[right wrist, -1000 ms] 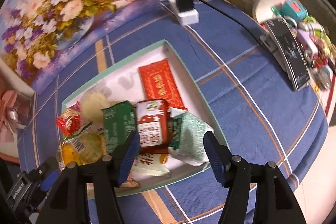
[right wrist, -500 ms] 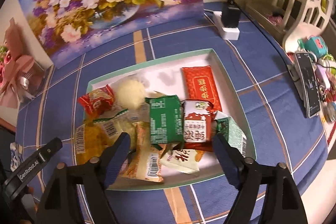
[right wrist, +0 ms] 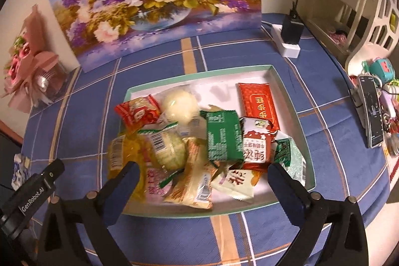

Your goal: Organize snacks

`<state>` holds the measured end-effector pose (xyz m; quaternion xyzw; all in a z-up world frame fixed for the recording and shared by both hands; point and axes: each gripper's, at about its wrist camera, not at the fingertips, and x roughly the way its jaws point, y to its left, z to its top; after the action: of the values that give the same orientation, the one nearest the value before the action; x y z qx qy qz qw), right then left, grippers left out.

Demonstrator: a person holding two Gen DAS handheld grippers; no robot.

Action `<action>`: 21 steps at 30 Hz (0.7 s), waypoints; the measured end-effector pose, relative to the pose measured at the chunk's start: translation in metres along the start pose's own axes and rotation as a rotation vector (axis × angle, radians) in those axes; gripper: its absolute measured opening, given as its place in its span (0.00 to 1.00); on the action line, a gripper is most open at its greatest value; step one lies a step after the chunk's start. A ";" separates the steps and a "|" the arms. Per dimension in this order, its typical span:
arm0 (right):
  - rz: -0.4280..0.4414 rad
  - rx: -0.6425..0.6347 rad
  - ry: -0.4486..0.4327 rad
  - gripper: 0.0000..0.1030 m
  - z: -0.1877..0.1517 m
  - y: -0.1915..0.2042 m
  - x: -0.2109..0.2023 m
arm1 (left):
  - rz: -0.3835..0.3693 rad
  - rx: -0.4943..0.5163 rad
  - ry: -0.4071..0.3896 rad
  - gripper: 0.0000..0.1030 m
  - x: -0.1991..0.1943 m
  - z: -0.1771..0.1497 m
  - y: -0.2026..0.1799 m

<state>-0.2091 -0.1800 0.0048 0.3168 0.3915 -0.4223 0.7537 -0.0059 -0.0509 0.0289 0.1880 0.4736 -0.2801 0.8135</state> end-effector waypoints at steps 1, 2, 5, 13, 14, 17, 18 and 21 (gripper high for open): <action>-0.001 -0.008 -0.002 1.00 -0.002 0.002 -0.001 | 0.000 0.000 -0.004 0.73 -0.003 -0.002 0.003; 0.000 -0.021 -0.005 1.00 -0.006 0.006 -0.003 | 0.009 0.004 -0.010 0.73 -0.006 -0.005 0.005; 0.007 -0.045 -0.010 1.00 -0.016 0.013 -0.007 | 0.041 0.015 -0.027 0.73 -0.015 -0.014 0.011; 0.035 -0.079 -0.015 1.00 -0.040 0.022 -0.015 | 0.055 0.043 -0.009 0.73 -0.021 -0.038 0.022; 0.042 -0.076 -0.018 1.00 -0.043 0.021 -0.017 | 0.055 0.045 -0.004 0.73 -0.021 -0.041 0.023; 0.058 -0.069 -0.022 1.00 -0.047 0.020 -0.020 | 0.052 0.049 0.008 0.73 -0.021 -0.046 0.026; 0.061 -0.069 -0.023 1.00 -0.048 0.020 -0.020 | 0.049 0.048 0.013 0.73 -0.021 -0.047 0.027; 0.063 -0.068 -0.026 1.00 -0.049 0.020 -0.022 | 0.045 0.048 0.018 0.73 -0.021 -0.049 0.028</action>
<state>-0.2145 -0.1235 0.0024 0.2977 0.3856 -0.3888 0.7820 -0.0290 0.0045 0.0246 0.2207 0.4699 -0.2716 0.8104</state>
